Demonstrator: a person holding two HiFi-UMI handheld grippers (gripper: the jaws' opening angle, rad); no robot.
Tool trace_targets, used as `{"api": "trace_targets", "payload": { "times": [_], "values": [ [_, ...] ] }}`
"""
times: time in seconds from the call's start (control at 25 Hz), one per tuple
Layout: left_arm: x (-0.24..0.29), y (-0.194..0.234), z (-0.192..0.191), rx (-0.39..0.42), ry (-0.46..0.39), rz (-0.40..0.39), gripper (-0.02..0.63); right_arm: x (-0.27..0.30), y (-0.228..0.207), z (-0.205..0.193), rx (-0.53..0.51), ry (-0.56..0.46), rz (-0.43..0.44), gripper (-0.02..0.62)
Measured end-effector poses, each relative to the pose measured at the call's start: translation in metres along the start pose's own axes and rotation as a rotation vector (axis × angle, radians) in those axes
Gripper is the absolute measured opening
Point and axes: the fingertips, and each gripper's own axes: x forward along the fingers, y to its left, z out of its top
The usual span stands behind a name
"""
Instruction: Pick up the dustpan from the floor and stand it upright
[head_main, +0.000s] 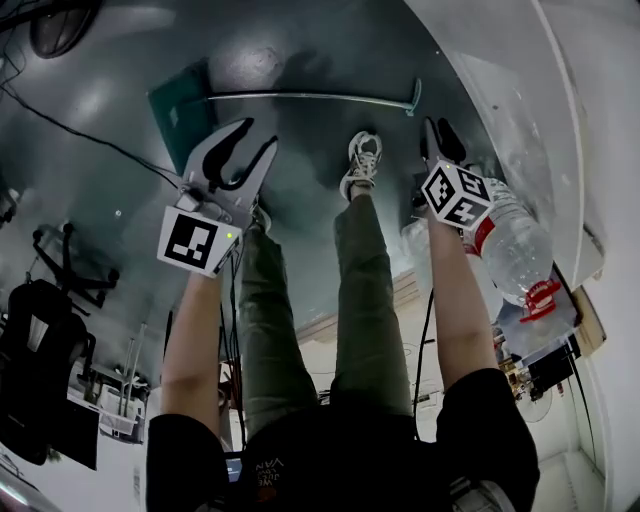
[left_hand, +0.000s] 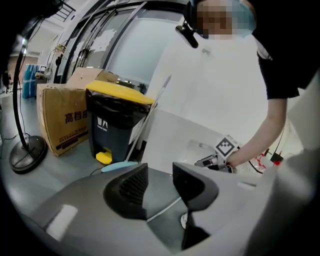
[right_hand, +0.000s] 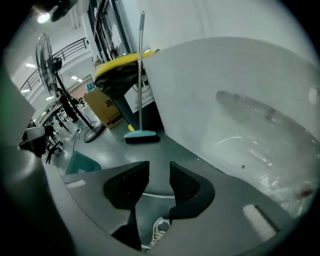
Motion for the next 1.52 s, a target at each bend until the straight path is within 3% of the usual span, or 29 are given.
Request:
{"api": "trace_targets", "payload": {
  "times": [0.12,0.44,0.68,1.04,1.52],
  "values": [
    [0.022,-0.003,-0.031,-0.06,0.06,-0.005,0.163,0.032,-0.016,-0.032,-0.011,0.058,-0.013,0.123],
    [0.08,0.004,-0.099,-0.073,0.102,-0.025,0.163,0.101,-0.056,-0.097,0.03,0.181,-0.044,0.123],
    [0.118,0.007,-0.143,-0.091,0.115,-0.029,0.163,0.144,-0.088,-0.133,-0.013,0.264,-0.051,0.123],
    [0.165,0.007,-0.175,-0.079,0.087,-0.067,0.163,0.192,-0.139,-0.181,0.004,0.347,-0.139,0.121],
    [0.18,0.0,-0.204,-0.068,0.143,-0.104,0.163,0.233,-0.153,-0.196,-0.089,0.408,-0.129,0.12]
  ]
}}
